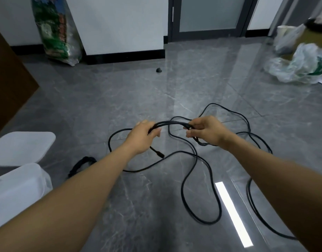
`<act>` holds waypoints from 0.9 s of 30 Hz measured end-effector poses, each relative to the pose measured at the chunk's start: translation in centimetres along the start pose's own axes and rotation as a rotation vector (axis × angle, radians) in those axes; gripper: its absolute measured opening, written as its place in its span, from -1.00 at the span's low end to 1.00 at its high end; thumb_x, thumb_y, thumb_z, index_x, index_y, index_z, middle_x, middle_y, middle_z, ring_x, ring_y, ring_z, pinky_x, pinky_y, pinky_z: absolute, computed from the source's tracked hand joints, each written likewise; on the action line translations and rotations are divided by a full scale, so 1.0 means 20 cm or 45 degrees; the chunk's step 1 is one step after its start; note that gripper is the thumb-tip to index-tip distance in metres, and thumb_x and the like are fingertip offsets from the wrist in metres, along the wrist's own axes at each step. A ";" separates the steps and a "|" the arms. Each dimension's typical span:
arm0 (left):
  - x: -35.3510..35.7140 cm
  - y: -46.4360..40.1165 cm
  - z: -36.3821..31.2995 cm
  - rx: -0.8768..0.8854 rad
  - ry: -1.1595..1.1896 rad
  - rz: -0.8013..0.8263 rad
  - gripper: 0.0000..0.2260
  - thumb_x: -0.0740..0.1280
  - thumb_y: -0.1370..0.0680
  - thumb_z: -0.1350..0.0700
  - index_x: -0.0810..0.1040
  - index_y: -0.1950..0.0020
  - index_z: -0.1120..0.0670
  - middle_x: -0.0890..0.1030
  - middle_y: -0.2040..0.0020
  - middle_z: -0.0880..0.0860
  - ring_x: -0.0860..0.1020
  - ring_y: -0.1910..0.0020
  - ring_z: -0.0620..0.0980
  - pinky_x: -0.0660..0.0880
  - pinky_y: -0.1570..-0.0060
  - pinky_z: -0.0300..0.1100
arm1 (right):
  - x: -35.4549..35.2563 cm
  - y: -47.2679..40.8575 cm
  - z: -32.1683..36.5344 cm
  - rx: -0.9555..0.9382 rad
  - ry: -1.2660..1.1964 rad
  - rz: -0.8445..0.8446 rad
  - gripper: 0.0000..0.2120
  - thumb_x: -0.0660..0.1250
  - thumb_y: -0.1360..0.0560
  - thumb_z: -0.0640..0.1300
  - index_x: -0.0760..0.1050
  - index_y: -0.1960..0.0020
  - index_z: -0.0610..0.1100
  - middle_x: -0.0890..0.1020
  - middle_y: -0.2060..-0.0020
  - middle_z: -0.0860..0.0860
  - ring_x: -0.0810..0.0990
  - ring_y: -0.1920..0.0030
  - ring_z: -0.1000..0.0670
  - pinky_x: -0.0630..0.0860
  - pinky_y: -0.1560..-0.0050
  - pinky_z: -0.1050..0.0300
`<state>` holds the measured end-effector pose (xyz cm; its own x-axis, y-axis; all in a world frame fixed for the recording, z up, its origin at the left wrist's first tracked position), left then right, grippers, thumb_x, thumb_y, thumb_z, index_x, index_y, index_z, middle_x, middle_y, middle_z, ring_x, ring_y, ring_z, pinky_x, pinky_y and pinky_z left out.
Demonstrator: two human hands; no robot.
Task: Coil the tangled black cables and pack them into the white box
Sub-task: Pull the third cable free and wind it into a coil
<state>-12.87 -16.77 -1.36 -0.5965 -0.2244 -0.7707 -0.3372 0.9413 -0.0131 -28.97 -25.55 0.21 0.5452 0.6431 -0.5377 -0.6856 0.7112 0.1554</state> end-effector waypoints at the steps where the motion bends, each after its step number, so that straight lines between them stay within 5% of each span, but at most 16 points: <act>1: -0.01 0.01 -0.01 0.040 -0.094 0.000 -0.78 0.16 -0.63 0.01 0.52 0.08 0.07 0.38 0.16 -0.02 0.36 0.03 -0.03 0.34 0.00 -0.17 | 0.02 0.00 -0.02 0.052 0.000 0.056 -0.82 0.39 -0.46 -0.17 0.62 -0.02 -0.23 0.68 0.08 -0.12 0.62 0.04 -0.02 0.47 -0.13 0.14; 5: 0.00 0.03 -0.02 0.149 -0.413 0.023 -0.76 0.08 -0.65 -0.03 0.43 -0.03 0.10 0.30 0.09 -0.04 0.26 0.01 -0.06 0.25 -0.03 -0.19 | 0.10 0.02 -0.06 0.200 -0.210 0.203 -0.69 0.26 -0.54 0.02 0.61 0.08 -0.22 0.56 0.27 0.03 0.49 0.19 0.08 0.41 0.04 0.32; 8: 0.00 0.03 -0.02 0.186 -0.460 0.048 -0.78 0.06 -0.65 -0.02 0.41 -0.07 0.07 0.28 0.05 -0.04 0.25 0.00 -0.05 0.22 -0.04 -0.19 | 0.10 0.02 -0.04 0.145 -0.192 0.173 -0.71 0.21 -0.56 0.00 0.57 0.20 -0.13 0.45 0.31 0.00 0.40 0.22 0.06 0.34 0.10 0.26; 15: -0.01 0.01 0.04 0.060 0.041 0.175 -0.96 0.30 -0.57 0.09 0.53 0.05 0.02 0.50 0.21 -0.09 0.49 0.14 -0.02 0.40 0.11 -0.18 | 0.00 -0.01 -0.03 0.099 -0.228 -0.073 -0.77 0.29 -0.53 -0.03 0.55 0.23 -0.12 0.54 0.25 0.01 0.46 0.20 0.12 0.35 0.25 0.34; 19: -0.03 0.01 0.06 -0.050 0.417 0.139 -0.91 0.28 -0.58 0.22 0.57 0.02 0.11 0.63 0.12 0.03 0.60 0.09 -0.05 0.49 -0.05 -0.24 | -0.03 -0.01 -0.02 0.055 -0.158 -0.147 -0.74 0.28 -0.55 -0.05 0.60 0.10 -0.24 0.53 0.33 -0.02 0.47 0.29 0.12 0.40 0.34 0.52; 24: -0.09 0.03 0.08 -0.187 0.644 0.013 -0.85 0.22 -0.61 0.23 0.54 0.11 0.09 0.61 0.22 -0.01 0.59 0.22 -0.11 0.48 0.16 -0.30 | -0.02 0.00 -0.02 0.024 -0.037 -0.117 -0.80 0.34 -0.50 -0.07 0.64 0.15 -0.19 0.65 0.25 -0.05 0.56 0.25 0.08 0.50 0.12 0.31; 27: -0.10 0.03 0.08 -0.234 0.746 -0.027 -0.85 0.25 -0.60 0.19 0.55 0.14 0.06 0.61 0.26 0.02 0.58 0.27 -0.07 0.50 0.20 -0.23 | -0.03 -0.01 -0.03 0.025 0.166 -0.143 -0.71 0.37 -0.47 -0.02 0.63 0.15 -0.28 0.64 0.26 -0.19 0.57 0.40 0.03 0.52 0.28 0.26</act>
<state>-10.69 -15.41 -0.89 -0.8718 -0.3932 -0.2923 -0.4426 0.8878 0.1258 -29.40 -26.19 0.02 0.5502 0.5177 -0.6552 -0.6135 0.7829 0.1035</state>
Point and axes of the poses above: each hand's wrist, its own y-axis away from the middle knuckle, its own x-axis out of the palm, z = x × y, the point moved 9 cm from there along -y, towards the middle knuckle
